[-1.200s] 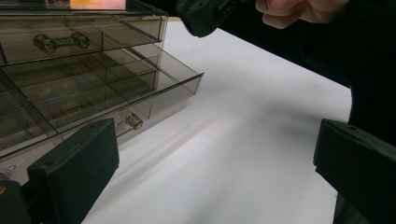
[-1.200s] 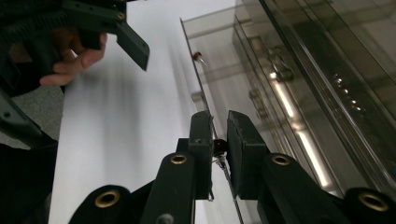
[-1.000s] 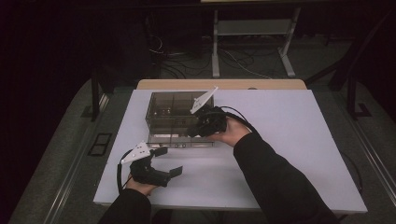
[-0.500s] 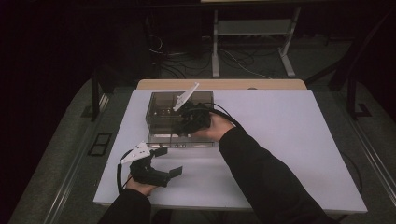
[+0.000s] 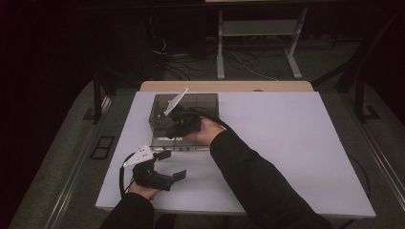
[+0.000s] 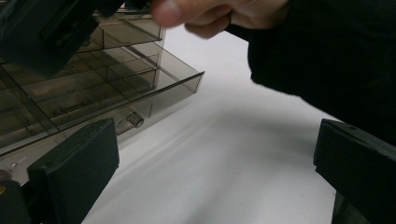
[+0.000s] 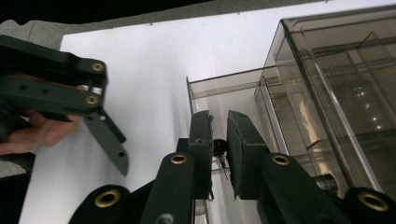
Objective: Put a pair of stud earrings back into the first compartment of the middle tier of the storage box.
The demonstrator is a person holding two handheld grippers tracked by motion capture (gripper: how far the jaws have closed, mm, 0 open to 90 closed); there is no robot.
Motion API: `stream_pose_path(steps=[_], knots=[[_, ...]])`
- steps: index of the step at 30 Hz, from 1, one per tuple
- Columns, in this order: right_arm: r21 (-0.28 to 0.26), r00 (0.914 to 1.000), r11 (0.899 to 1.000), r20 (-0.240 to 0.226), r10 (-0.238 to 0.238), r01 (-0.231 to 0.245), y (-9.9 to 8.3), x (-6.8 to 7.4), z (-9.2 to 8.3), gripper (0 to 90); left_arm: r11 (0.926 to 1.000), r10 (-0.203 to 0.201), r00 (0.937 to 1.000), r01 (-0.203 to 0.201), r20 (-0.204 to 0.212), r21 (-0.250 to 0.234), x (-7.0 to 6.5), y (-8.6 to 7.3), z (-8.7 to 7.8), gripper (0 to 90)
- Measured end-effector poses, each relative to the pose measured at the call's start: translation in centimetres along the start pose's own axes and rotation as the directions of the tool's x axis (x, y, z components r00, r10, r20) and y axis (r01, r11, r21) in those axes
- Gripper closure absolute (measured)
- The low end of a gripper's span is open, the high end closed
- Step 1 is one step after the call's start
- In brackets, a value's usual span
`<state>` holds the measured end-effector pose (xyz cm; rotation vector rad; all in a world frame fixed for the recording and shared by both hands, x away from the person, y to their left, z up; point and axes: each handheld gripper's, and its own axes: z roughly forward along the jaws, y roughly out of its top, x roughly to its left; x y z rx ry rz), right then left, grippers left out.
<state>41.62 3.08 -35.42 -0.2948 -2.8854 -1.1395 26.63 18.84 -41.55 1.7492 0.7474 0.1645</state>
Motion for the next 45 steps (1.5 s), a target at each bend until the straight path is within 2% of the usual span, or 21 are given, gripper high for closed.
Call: stream_pose_path(steps=[8,20,23,26,29,36,43,45], knots=[[0.006,0.9999,1.000,0.003,0.017,-0.017,-0.4,-1.0,1.3,79.2,1.0000,0.004,1.0000,-0.004,0.000,-0.001,0.1,0.0,0.0,0.0],[-0.004,0.9987,0.999,-0.009,0.049,-0.049,-0.3,-1.4,2.3,77.8,1.0000,-0.001,1.0000,0.001,0.001,-0.004,0.2,0.1,-0.2,0.0],[-0.008,0.9990,0.999,-0.001,0.045,-0.045,-0.3,-1.4,2.0,68.7,1.0000,-0.001,1.0000,0.001,0.001,-0.003,0.2,0.1,-0.2,0.0],[-0.004,0.9987,0.999,0.001,0.051,-0.051,-0.3,-1.1,1.5,66.7,1.0000,0.003,1.0000,-0.003,0.002,-0.003,0.2,0.1,-0.1,0.0],[-0.009,0.9993,0.999,0.007,0.037,-0.037,-0.4,-0.9,0.8,62.7,1.0000,0.002,1.0000,-0.002,0.002,-0.002,0.2,0.1,-0.1,0.0],[-0.023,0.9982,0.999,0.046,0.039,-0.038,-1.2,0.0,-1.4,41.8,1.0000,0.006,1.0000,-0.006,0.002,0.003,0.1,0.1,-0.1,0.0],[-0.063,0.9928,0.996,0.093,0.076,-0.070,-2.3,0.8,-4.2,24.6,1.0000,0.000,1.0000,0.000,0.002,0.000,0.1,0.0,0.0,0.0],[-0.061,0.9914,0.995,0.102,0.081,-0.075,-2.5,1.0,-4.9,19.1,1.0000,0.002,1.0000,-0.002,0.002,0.004,0.1,0.0,0.0,0.0]])
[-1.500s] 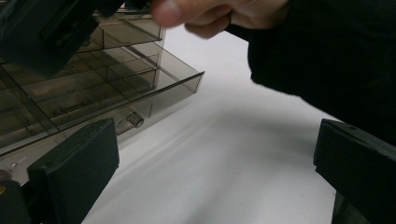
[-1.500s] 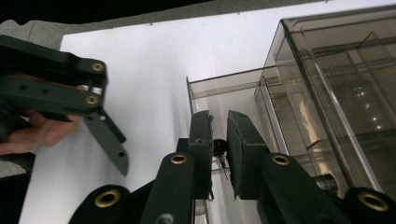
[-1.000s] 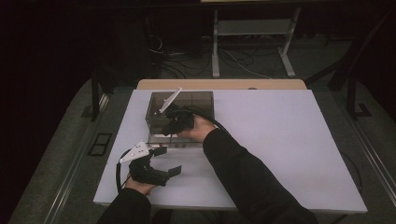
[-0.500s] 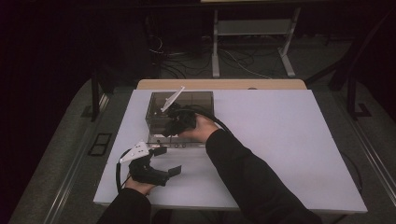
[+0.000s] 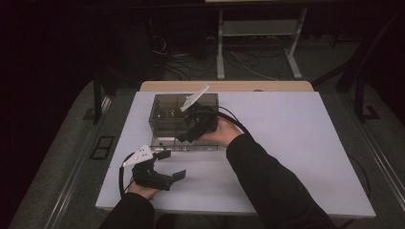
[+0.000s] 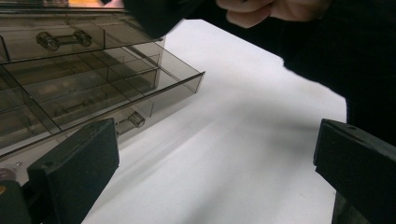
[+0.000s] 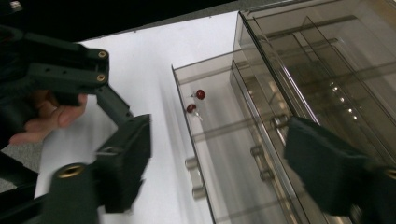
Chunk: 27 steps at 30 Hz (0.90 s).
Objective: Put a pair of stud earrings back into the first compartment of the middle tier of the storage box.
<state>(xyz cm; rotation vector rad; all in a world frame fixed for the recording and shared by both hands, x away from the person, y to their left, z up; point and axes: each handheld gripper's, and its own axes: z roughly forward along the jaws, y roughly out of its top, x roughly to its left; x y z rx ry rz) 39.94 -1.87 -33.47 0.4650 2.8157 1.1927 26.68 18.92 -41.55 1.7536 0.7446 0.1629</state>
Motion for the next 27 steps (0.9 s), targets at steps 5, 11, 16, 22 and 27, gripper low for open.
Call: stream_pose_path(steps=[5,11,16,22,27], knots=[[-0.009,0.9996,1.000,0.015,0.023,-0.023,-0.8,0.0,-1.7,11.9,1.0000,0.003,1.0000,-0.003,0.002,0.005,0.0,0.0,0.0,0.0],[-0.023,0.9970,0.998,0.051,0.058,-0.057,-2.4,-0.1,-3.7,8.0,1.0000,0.001,1.0000,-0.001,0.004,0.007,-0.1,0.0,0.1,0.0],[-0.041,0.9913,0.993,0.069,0.113,-0.110,-3.9,-0.2,-5.2,0.1,1.0000,0.001,1.0000,-0.001,0.003,0.009,-0.1,0.0,0.1,0.0],[-0.051,0.9843,0.988,0.088,0.153,-0.149,-6.1,-0.3,-6.8,0.1,1.0000,0.000,1.0000,0.000,0.000,0.008,-0.1,-0.1,0.1,0.0],[-0.068,0.9760,0.980,0.100,0.193,-0.187,-7.9,-0.4,-7.9,0.1,0.9999,0.001,1.0000,-0.001,-0.002,0.010,-0.1,-0.1,0.1,0.0]])
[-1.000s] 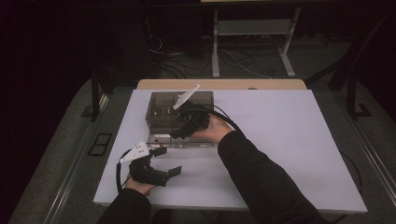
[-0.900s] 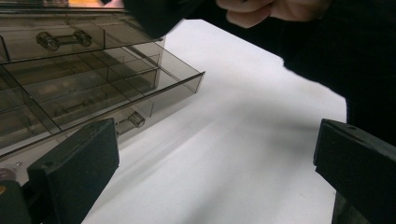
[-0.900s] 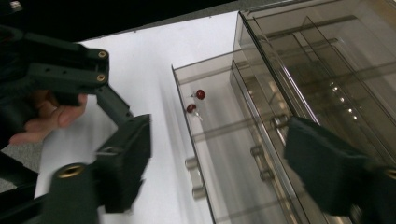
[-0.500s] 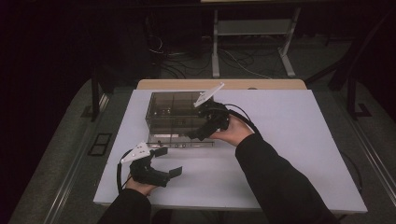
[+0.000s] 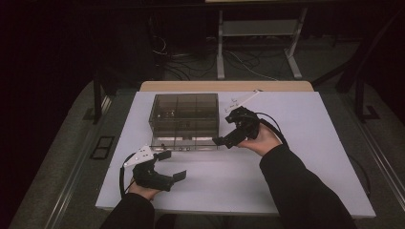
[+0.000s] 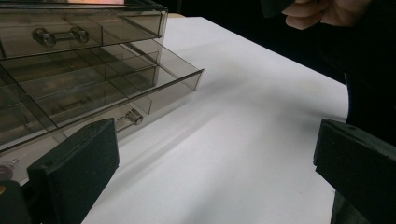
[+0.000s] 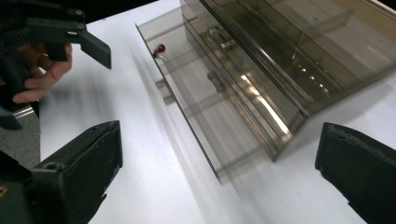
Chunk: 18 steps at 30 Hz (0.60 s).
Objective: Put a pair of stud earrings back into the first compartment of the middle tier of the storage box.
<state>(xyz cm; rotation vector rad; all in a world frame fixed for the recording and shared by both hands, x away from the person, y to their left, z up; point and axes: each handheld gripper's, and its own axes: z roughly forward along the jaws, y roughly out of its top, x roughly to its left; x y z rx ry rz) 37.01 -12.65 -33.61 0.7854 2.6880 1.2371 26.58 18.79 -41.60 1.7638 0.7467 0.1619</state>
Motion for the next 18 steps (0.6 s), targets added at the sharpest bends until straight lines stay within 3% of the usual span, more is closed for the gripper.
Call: stream_pose_path(steps=[18], knots=[[-0.079,0.9922,0.991,0.054,0.113,-0.108,-7.1,-0.8,-3.9,0.2,1.0000,-0.002,1.0000,0.002,-0.006,0.002,-0.1,-0.1,0.0,0.0]])
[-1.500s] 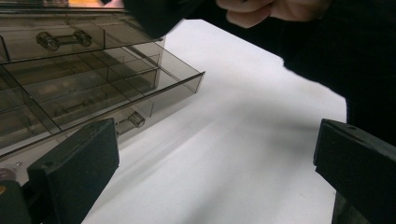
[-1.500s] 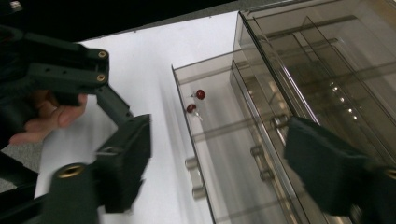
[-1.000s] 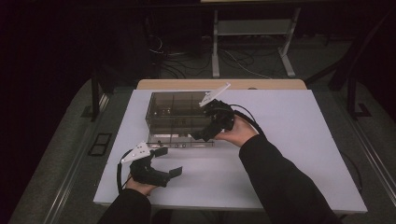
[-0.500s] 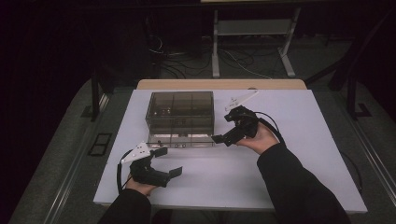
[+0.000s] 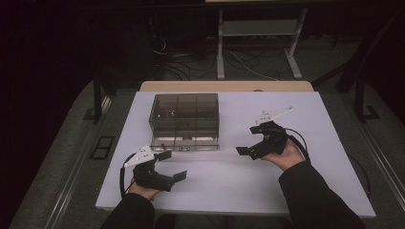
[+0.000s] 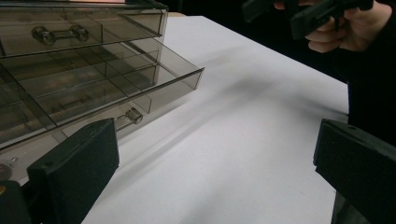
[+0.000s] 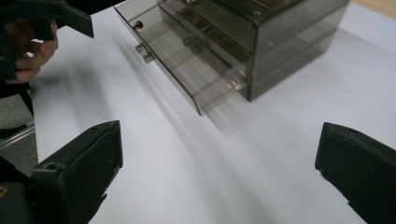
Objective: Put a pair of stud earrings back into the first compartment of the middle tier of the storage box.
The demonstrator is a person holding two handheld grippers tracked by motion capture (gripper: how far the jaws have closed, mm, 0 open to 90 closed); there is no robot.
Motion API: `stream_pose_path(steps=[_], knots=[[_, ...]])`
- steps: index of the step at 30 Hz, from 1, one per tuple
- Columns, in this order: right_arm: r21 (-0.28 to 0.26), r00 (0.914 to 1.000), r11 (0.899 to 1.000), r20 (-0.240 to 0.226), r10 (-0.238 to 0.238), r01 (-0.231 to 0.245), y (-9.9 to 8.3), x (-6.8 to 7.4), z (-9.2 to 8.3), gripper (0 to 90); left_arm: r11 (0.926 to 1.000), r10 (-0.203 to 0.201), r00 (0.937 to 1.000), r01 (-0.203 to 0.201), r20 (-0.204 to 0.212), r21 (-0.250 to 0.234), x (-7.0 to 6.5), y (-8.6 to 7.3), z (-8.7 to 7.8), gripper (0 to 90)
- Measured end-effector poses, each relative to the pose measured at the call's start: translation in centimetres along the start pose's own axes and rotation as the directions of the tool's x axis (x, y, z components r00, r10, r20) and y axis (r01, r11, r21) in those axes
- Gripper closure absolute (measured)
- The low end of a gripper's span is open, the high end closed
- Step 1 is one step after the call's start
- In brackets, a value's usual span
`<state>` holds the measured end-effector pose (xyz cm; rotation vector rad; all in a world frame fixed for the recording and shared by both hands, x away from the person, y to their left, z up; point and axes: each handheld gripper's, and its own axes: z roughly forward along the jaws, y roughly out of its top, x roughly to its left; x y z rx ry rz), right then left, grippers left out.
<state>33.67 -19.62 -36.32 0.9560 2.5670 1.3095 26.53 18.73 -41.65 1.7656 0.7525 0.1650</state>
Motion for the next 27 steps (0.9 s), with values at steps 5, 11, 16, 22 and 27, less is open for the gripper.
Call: stream_pose_path(steps=[5,11,16,22,27], knots=[[-0.033,0.9993,0.999,0.021,0.030,-0.029,-2.2,-0.2,-1.5,0.2,1.0000,0.001,1.0000,-0.001,-0.003,0.000,0.0,0.0,0.1,0.0],[-0.062,0.9974,0.997,0.048,0.053,-0.050,-4.7,-0.1,-3.0,0.2,1.0000,0.002,1.0000,-0.002,-0.005,0.003,-0.1,0.0,0.1,0.0],[-0.084,0.9947,0.994,0.072,0.074,-0.068,-7.0,-0.1,-3.8,0.2,1.0000,-0.001,1.0000,0.001,-0.009,0.003,0.0,0.0,0.1,0.0],[-0.106,0.9884,0.989,0.099,0.115,-0.104,-9.3,-0.8,-4.5,0.2,1.0000,-0.001,1.0000,0.001,-0.009,0.008,0.0,-0.1,0.0,0.0],[-0.124,0.9841,0.986,0.122,0.130,-0.114,-10.4,-1.0,-5.2,0.2,0.9999,-0.004,0.9999,0.004,-0.012,0.016,0.0,-0.2,0.1,0.0]])
